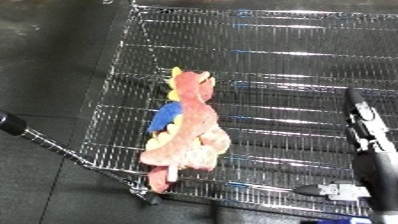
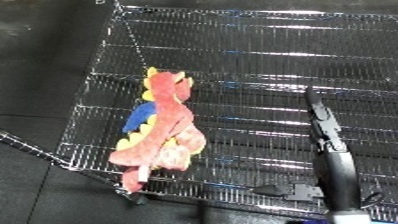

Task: Pick up the object and place it into the box

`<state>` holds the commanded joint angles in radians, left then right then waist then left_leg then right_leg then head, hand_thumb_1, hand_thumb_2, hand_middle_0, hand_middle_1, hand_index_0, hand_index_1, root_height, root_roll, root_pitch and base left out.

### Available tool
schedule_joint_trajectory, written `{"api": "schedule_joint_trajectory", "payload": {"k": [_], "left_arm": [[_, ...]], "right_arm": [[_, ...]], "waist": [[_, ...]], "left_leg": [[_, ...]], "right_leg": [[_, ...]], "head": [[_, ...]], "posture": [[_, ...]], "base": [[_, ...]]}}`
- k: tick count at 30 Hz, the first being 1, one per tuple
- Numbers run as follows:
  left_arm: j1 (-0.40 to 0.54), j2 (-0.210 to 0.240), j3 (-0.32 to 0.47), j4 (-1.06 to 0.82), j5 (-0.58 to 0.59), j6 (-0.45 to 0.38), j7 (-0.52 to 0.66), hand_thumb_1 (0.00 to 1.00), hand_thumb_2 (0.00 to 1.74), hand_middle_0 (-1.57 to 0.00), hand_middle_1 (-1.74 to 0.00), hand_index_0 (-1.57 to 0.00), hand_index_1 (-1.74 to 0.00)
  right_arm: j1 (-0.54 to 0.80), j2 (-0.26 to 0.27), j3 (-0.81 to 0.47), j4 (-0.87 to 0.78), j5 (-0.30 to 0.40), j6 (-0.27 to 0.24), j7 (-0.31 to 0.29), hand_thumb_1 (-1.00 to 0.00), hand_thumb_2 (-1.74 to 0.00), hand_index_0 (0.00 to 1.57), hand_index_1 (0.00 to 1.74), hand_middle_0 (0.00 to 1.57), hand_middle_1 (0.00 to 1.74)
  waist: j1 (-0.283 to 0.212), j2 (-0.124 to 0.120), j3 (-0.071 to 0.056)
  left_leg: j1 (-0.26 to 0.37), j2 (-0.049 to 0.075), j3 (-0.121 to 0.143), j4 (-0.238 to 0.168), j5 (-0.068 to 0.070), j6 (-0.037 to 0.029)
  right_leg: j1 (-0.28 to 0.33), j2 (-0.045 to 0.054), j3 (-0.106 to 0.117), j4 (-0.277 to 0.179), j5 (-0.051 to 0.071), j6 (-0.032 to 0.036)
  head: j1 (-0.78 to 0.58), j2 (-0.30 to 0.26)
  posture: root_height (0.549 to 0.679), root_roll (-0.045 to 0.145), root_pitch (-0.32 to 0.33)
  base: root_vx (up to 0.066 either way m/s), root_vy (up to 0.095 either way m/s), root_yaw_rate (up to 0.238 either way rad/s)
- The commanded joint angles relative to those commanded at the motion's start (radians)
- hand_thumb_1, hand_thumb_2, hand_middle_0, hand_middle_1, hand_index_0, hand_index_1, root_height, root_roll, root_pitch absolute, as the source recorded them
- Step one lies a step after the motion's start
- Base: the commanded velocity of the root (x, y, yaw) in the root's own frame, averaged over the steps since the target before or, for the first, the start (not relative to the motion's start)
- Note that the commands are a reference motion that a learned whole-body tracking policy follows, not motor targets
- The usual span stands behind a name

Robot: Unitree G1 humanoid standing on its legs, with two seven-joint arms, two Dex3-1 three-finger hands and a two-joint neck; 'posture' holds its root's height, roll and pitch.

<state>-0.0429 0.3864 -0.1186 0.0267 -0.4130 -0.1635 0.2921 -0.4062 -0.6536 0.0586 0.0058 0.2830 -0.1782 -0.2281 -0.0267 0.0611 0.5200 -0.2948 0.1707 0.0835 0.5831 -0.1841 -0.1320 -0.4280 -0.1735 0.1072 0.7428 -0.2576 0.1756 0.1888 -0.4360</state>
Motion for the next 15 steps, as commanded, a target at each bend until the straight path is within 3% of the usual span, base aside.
{"api": "schedule_joint_trajectory", "payload": {"k": [9,15], "left_arm": [[0.006,0.036,-0.034,0.021,-0.015,-0.021,-0.003,1.00,1.74,-1.57,-1.74,-1.57,-1.74],[-0.006,0.051,-0.057,0.043,-0.032,-0.046,0.007,1.00,1.74,-1.57,-1.74,-1.57,-1.74]], "right_arm": [[-0.261,-0.141,0.211,0.093,-0.115,0.039,0.016,0.00,0.00,0.00,0.00,0.00,0.00],[-0.445,-0.172,0.372,0.196,-0.180,0.055,0.026,0.00,0.00,0.00,0.00,0.00,0.00]], "waist": [[0.043,0.003,0.000],[0.074,0.001,0.000]], "left_leg": [[-0.028,-0.005,-0.016,0.018,0.000,-0.0014],[-0.051,-0.008,-0.028,0.034,-0.003,-0.0018]], "right_leg": [[-0.017,-0.0093,-0.009,0.012,0.008,0.0008],[-0.027,-0.0132,-0.017,0.018,0.011,-0.0012]], "head": [[0.005,-0.012],[-0.006,-0.044]], "posture": [[0.634,0.057,-0.040],[0.633,0.049,-0.032]], "base": [[0.010,0.015,0.057],[0.000,0.017,0.069]]}}
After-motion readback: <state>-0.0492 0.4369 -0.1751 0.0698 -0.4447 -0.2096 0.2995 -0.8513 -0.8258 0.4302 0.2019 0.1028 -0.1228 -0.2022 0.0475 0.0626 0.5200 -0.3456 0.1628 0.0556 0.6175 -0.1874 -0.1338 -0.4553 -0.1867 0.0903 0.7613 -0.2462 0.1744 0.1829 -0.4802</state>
